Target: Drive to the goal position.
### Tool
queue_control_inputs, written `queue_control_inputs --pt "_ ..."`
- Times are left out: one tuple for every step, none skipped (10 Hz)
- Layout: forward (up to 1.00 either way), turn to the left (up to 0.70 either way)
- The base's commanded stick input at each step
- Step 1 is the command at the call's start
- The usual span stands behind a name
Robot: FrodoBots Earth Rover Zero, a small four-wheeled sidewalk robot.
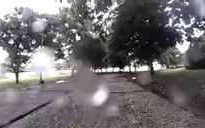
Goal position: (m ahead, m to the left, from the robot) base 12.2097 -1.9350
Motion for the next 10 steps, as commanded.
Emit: queue_control_inputs --pt "0.7 0.0" --pt "0.7 0.0" --pt "0.7 0.0" --pt "0.7 0.0" --pt "0.7 0.0" --pt "0.7 0.0" --pt "0.7 0.0" --pt "0.7 0.0" --pt "0.7 0.0" --pt "0.7 0.0"
